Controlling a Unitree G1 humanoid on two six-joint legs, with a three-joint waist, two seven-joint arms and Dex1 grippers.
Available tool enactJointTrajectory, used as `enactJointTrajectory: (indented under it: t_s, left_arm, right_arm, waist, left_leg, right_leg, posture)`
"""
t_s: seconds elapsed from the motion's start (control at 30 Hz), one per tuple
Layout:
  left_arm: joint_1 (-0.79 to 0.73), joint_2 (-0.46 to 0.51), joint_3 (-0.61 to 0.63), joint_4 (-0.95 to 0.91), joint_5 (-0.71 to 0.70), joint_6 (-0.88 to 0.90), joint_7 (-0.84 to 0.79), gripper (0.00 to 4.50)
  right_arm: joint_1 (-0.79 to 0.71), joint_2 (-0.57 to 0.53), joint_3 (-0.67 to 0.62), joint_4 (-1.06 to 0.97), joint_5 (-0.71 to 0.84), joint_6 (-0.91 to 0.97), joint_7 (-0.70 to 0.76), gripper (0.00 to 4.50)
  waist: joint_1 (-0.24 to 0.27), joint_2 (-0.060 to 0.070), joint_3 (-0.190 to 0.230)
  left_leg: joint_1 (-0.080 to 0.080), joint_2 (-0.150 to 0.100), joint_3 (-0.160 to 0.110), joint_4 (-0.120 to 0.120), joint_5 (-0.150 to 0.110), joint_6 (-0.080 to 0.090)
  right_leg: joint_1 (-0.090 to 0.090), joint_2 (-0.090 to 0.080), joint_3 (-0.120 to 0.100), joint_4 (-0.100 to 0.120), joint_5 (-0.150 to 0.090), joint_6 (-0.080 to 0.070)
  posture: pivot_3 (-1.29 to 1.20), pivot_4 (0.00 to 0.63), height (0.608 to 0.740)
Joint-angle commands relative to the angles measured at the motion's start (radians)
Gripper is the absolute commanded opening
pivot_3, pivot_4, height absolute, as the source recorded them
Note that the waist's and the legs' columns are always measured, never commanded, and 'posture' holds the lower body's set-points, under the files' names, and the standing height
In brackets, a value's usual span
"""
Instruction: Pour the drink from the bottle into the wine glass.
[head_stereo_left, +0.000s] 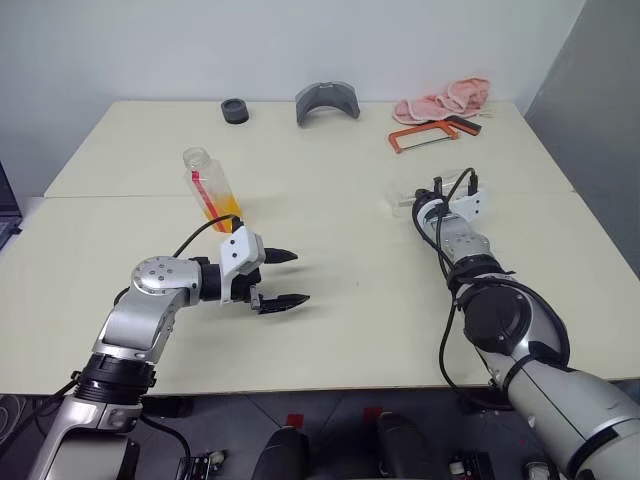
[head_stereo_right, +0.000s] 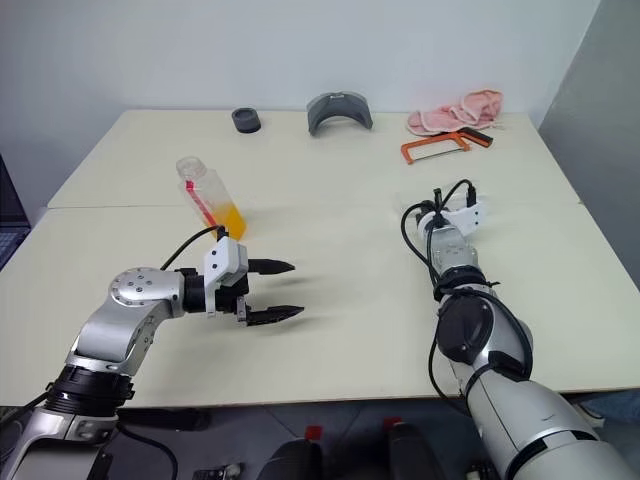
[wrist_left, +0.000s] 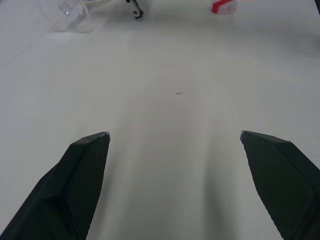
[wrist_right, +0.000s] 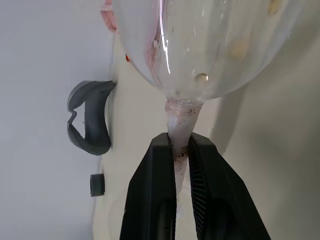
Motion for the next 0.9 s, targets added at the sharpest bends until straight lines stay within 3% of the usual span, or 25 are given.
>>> enactJointTrajectory:
  t_s: [0.03, 0.2, 0.4, 0.6, 0.9]
  left_arm:
    - [-0.006, -0.007, 0.026, -0.007, -0.006, -0.022, 0.016, 4.5]
    - [-0.007, -0.013, 0.027, 0.017, -0.001, -0.042, 0.026, 4.5]
    - [-0.03, -0.029, 0.032, 0.062, 0.005, -0.075, 0.046, 4.5]
    - [-0.049, -0.037, 0.037, 0.108, 0.01, -0.101, 0.053, 4.5]
    - [-0.059, -0.04, 0.05, 0.136, 0.012, -0.117, 0.078, 4.5]
  right_arm:
    - [0.021, 0.008, 0.083, -0.086, -0.045, 0.062, 0.069, 0.11]
    - [0.159, 0.033, 0.329, -0.363, -0.203, 0.099, 0.182, 0.11]
    - [0.392, 0.034, 0.59, -0.692, -0.403, 0.003, 0.254, 0.11]
    - [0.541, 0.026, 0.716, -0.841, -0.51, -0.067, 0.282, 0.11]
    - [0.57, 0.014, 0.791, -0.797, -0.616, -0.184, 0.284, 0.11]
  waist:
    - [0.0, 0.0, 0.0]
    - [-0.001, 0.001, 0.0]
    - [0.002, 0.001, 0.0]
    - [0.004, 0.001, 0.0]
    - [0.003, 0.001, 0.0]
  left_leg:
    - [0.0, 0.0, 0.0, 0.0, 0.0, 0.0]
    - [0.0, 0.001, 0.0, -0.001, 0.0, 0.0]
    - [-0.001, 0.0, -0.002, 0.0, 0.0, 0.0]
    - [-0.001, 0.0, -0.003, 0.0, 0.0, 0.0]
    - [-0.001, -0.001, -0.004, 0.0, 0.0, 0.0]
  right_leg:
    - [0.0, 0.0, 0.0, 0.0, 0.0, 0.0]
    - [-0.001, 0.0, 0.0, 0.0, 0.0, 0.0]
    - [-0.001, -0.001, 0.0, 0.0, 0.0, 0.0]
    - [-0.001, -0.001, 0.0, 0.0, 0.0, 0.0]
    - [-0.001, 0.0, -0.001, 0.0, 0.0, 0.0]
  posture:
    - [0.0, 0.15, 0.74]
    - [0.0, 0.15, 0.74]
    - [0.0, 0.15, 0.74]
    - [0.0, 0.15, 0.74]
    - [0.0, 0.15, 0.74]
